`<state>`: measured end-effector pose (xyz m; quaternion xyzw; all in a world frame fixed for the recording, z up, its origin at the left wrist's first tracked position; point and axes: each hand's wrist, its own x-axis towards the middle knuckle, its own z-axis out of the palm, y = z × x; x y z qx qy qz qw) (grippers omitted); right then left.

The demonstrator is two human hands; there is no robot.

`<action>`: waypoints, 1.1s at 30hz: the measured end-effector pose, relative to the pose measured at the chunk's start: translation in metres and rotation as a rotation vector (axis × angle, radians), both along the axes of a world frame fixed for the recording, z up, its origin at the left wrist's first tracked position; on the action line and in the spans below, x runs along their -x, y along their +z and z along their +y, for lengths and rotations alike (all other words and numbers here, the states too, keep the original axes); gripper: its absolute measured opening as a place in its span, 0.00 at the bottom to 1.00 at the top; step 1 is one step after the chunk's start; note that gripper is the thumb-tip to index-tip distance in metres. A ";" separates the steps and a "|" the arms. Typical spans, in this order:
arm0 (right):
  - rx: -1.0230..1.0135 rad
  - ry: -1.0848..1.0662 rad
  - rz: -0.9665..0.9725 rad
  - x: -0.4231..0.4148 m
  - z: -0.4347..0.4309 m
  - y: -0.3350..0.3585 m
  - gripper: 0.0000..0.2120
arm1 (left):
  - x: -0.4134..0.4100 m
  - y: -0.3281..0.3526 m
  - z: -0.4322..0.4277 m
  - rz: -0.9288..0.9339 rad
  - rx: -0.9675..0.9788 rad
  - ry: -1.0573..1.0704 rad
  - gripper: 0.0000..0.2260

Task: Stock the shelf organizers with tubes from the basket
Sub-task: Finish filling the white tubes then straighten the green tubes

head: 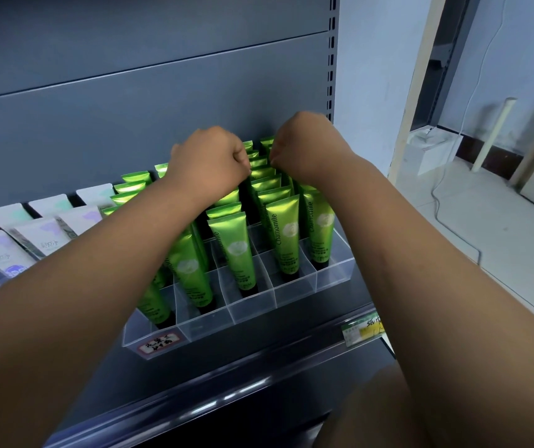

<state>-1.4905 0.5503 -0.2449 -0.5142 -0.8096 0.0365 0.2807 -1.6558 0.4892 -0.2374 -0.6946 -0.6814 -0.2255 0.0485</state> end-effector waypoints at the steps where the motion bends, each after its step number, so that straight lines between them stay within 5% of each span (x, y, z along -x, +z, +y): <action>1: -0.001 0.009 -0.011 0.000 0.000 0.001 0.08 | 0.001 0.000 0.000 -0.001 -0.004 -0.001 0.07; 27: -0.041 0.155 0.099 -0.023 -0.028 0.009 0.08 | -0.010 0.007 -0.031 -0.096 -0.100 -0.020 0.09; 33: -0.113 0.219 0.193 -0.056 -0.062 0.009 0.09 | -0.043 0.006 -0.061 0.057 -0.172 -0.146 0.12</action>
